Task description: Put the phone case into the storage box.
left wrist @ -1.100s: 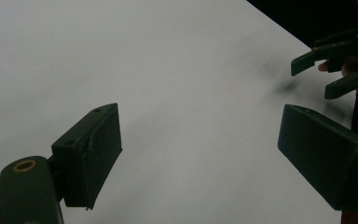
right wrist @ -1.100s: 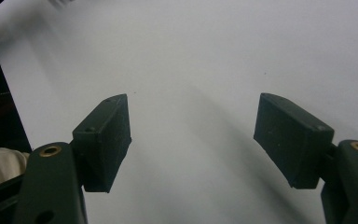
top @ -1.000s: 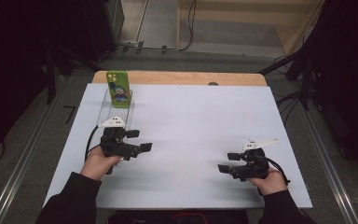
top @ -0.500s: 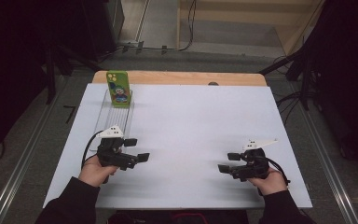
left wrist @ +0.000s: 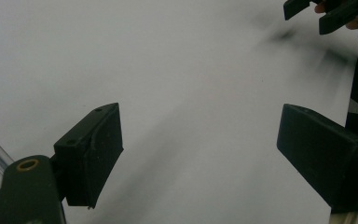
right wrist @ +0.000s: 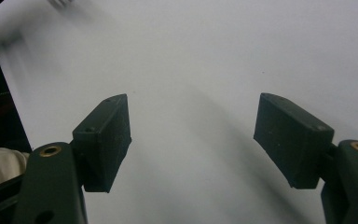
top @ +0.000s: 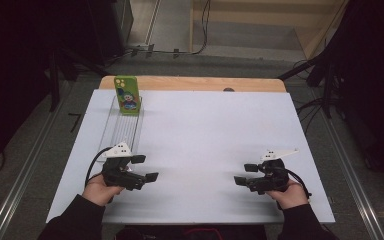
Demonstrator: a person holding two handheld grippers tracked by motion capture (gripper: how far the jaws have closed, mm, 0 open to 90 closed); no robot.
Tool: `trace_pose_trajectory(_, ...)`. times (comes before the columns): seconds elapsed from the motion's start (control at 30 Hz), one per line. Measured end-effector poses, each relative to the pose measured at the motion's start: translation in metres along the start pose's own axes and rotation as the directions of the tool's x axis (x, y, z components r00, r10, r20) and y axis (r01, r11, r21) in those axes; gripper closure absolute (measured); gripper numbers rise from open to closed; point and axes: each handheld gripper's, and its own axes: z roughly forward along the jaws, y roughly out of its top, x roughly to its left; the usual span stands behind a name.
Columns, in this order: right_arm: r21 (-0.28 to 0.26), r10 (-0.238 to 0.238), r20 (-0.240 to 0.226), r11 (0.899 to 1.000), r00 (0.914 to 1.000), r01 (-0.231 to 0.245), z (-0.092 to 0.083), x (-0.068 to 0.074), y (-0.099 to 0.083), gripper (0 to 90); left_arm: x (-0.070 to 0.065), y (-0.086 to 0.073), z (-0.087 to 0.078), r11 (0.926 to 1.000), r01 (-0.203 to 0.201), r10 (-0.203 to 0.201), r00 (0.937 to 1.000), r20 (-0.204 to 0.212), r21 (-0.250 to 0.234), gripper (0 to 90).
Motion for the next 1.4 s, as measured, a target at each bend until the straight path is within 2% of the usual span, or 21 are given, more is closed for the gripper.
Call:
trace_pose_trajectory(0.13,0.001,0.000,0.000,1.000,1.0000,0.000,0.000,0.000,0.000,25.4,-0.003,-0.004,0.000,0.9999,-0.001,0.001,0.9999,0.012,0.016,15.2)
trace_pose_trajectory(0.27,0.002,0.003,0.001,1.000,1.0000,-0.003,0.000,0.000,0.000,25.4,-0.007,-0.009,0.001,0.9991,-0.035,0.035,0.9994,-0.002,0.023,15.2)
trace_pose_trajectory(0.4,0.002,-0.002,0.002,1.000,1.0000,0.002,0.000,0.000,0.000,25.4,-0.007,-0.013,0.001,0.9992,-0.022,0.022,0.9997,0.010,0.033,15.2)
trace_pose_trajectory(0.5,0.001,-0.002,0.001,1.000,1.0000,0.002,0.000,0.000,0.000,25.4,-0.007,-0.016,0.001,0.9987,-0.022,0.022,0.9998,-0.003,0.046,15.2)
trace_pose_trajectory(0.87,0.001,-0.002,0.002,1.000,1.0000,0.002,0.000,-0.001,0.000,25.4,-0.004,-0.025,-0.005,0.9992,-0.006,0.007,0.9997,-0.021,0.041,15.2)
trace_pose_trajectory(1.23,0.006,0.001,0.004,1.000,1.0000,-0.001,0.000,-0.001,-0.001,25.4,-0.003,-0.027,-0.004,0.9990,-0.005,0.006,0.9995,-0.031,0.045,15.5)
trace_pose_trajectory(1.4,0.008,-0.001,0.003,1.000,1.0000,0.001,0.000,-0.001,-0.001,25.4,-0.002,-0.027,-0.005,0.9995,0.001,0.000,0.9993,-0.037,0.032,15.5)
